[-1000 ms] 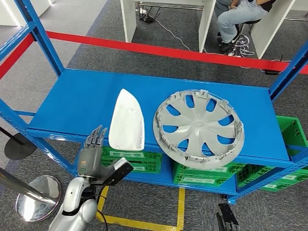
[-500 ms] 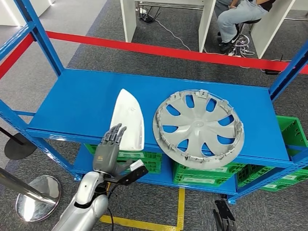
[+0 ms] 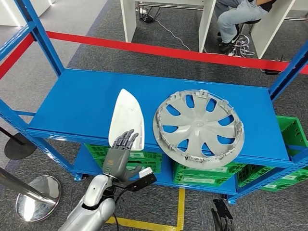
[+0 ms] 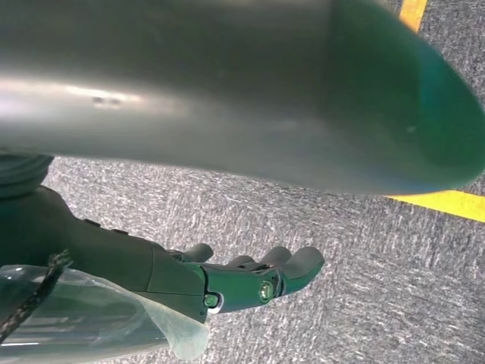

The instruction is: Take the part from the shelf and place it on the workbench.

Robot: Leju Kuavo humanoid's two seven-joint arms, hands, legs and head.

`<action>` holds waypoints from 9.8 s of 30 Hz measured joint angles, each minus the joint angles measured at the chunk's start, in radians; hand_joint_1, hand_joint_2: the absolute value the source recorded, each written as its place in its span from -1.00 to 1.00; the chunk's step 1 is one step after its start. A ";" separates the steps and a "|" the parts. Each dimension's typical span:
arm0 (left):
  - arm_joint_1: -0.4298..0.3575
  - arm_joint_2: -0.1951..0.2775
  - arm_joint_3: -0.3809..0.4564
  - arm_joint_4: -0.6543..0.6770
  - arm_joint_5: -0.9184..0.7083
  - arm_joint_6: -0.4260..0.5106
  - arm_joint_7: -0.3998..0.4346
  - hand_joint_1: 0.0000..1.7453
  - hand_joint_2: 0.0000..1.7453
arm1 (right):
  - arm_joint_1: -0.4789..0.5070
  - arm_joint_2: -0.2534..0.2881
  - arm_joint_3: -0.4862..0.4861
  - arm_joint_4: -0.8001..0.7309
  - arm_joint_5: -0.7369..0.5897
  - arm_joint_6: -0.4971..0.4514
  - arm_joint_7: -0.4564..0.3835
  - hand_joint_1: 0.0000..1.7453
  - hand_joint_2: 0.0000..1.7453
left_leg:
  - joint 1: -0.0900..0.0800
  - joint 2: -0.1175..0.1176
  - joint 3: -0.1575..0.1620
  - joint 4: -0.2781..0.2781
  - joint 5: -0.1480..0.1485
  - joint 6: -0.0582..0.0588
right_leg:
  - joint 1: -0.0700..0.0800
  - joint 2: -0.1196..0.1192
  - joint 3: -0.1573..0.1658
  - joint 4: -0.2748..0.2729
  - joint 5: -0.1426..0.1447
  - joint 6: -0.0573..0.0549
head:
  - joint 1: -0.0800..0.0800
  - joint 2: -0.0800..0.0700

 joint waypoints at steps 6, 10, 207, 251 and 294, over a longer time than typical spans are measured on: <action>-0.002 -0.002 -0.004 0.014 0.001 0.000 0.000 -1.00 1.00 | -0.001 0.000 0.005 0.000 0.000 0.000 0.001 -1.00 -1.00 | 0.000 0.000 0.000 0.000 0.000 0.000 | 0.000 0.000 0.000 0.000 0.000 0.000 | 0.000 0.000; -0.004 -0.002 -0.006 0.019 0.013 0.001 0.001 -1.00 1.00 | -0.001 0.000 0.006 0.000 0.000 0.000 0.002 -1.00 -1.00 | 0.000 0.000 0.000 0.000 0.000 0.000 | 0.000 0.000 0.000 0.000 0.000 0.000 | 0.000 0.000; 0.037 0.346 -0.128 -0.628 -0.441 -0.029 0.435 1.00 1.00 | 0.041 0.035 0.047 -0.002 -0.167 -0.048 -0.065 -1.00 -1.00 | -0.004 0.014 0.045 -0.051 -0.004 0.032 | 0.007 -0.002 -0.193 0.240 -0.090 0.008 | 0.009 0.000; 0.129 0.265 -0.147 -0.679 -0.441 0.001 0.367 1.00 1.00 | 0.069 0.006 -0.021 -0.010 -0.167 -0.065 -0.093 -1.00 -1.00 | -0.005 0.013 -0.096 0.048 0.018 -0.016 | -0.001 -0.007 0.073 -0.016 -0.053 -0.030 | 0.018 0.000; 0.142 0.254 -0.150 -0.672 -0.441 0.011 0.347 1.00 1.00 | 0.059 0.013 -0.024 -0.010 -0.150 -0.061 -0.093 -1.00 -1.00 | 0.006 0.000 0.092 -0.010 -0.067 -0.016 | 0.001 -0.010 -0.074 0.015 0.074 0.004 | 0.055 0.000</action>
